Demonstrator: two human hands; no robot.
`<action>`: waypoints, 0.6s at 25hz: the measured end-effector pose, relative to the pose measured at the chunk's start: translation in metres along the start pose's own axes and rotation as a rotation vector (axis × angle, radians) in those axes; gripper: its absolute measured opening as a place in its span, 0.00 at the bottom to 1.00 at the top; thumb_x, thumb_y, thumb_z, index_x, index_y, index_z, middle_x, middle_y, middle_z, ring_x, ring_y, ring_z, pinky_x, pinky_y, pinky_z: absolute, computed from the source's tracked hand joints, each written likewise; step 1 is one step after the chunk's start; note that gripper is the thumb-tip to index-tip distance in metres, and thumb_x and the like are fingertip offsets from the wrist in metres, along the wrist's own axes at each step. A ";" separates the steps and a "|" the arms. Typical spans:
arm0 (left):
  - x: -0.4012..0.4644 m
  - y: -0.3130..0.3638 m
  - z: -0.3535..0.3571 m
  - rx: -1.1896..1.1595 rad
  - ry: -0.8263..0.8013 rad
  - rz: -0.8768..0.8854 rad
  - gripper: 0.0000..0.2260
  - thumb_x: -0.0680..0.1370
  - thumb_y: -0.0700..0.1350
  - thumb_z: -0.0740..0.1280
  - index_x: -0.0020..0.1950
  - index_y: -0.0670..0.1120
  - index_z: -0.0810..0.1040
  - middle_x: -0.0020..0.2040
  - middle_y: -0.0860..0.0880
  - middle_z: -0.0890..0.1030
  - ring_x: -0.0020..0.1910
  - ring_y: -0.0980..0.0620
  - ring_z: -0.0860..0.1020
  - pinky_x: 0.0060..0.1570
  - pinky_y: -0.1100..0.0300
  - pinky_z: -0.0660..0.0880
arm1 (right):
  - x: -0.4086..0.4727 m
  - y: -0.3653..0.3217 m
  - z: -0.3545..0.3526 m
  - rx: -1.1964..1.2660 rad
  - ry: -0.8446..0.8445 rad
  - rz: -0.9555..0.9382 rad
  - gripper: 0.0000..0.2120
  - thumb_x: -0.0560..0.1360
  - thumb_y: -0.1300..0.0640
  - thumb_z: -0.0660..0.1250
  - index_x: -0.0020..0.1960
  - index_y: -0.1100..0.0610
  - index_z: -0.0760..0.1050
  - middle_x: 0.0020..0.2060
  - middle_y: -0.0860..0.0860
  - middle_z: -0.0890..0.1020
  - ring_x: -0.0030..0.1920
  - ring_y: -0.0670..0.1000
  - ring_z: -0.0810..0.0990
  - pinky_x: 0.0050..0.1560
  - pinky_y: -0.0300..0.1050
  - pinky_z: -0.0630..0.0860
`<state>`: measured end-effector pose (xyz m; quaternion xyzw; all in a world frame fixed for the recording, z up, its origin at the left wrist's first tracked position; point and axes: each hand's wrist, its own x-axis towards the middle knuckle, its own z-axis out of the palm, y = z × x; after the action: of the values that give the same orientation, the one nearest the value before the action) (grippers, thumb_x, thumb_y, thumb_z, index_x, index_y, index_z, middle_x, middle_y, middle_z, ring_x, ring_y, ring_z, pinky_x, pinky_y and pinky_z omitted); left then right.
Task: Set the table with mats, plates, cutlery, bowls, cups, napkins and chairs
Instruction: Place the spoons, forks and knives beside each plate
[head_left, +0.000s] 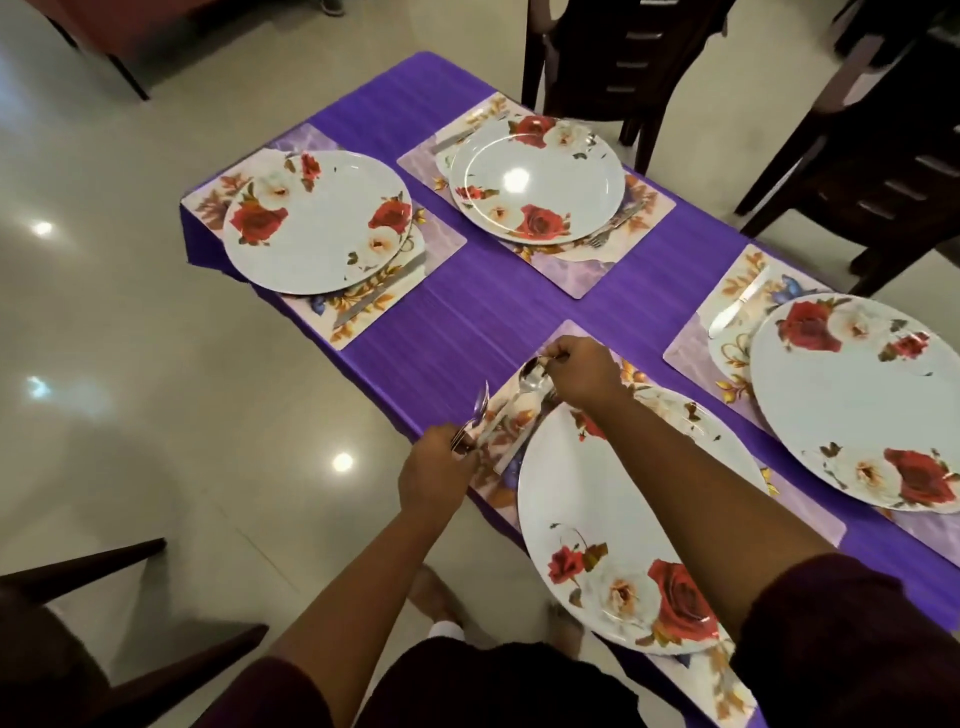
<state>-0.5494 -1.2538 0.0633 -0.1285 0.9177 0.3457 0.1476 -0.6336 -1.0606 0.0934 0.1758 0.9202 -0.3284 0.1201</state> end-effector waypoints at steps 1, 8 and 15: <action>0.008 -0.001 0.001 0.032 -0.020 0.012 0.10 0.74 0.48 0.72 0.54 0.48 0.80 0.49 0.50 0.82 0.46 0.51 0.79 0.42 0.58 0.74 | 0.007 -0.001 0.005 -0.022 0.004 0.022 0.07 0.79 0.60 0.63 0.52 0.55 0.80 0.42 0.52 0.83 0.38 0.49 0.79 0.53 0.49 0.76; 0.022 -0.006 0.012 0.030 -0.055 0.023 0.13 0.75 0.49 0.72 0.57 0.47 0.79 0.52 0.50 0.81 0.48 0.51 0.80 0.43 0.61 0.75 | 0.027 0.014 0.024 -0.044 -0.017 0.125 0.09 0.79 0.56 0.65 0.57 0.56 0.80 0.50 0.53 0.84 0.49 0.55 0.81 0.54 0.49 0.77; 0.020 0.000 -0.013 -0.331 -0.029 -0.067 0.10 0.79 0.53 0.65 0.49 0.47 0.80 0.44 0.49 0.82 0.43 0.51 0.81 0.44 0.53 0.79 | 0.032 -0.011 0.019 -0.001 0.166 0.170 0.11 0.78 0.51 0.66 0.57 0.53 0.78 0.58 0.54 0.75 0.57 0.57 0.76 0.63 0.58 0.69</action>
<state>-0.5704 -1.2655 0.0650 -0.1765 0.8411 0.4889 0.1493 -0.6654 -1.0728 0.0744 0.2799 0.9088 -0.3011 0.0712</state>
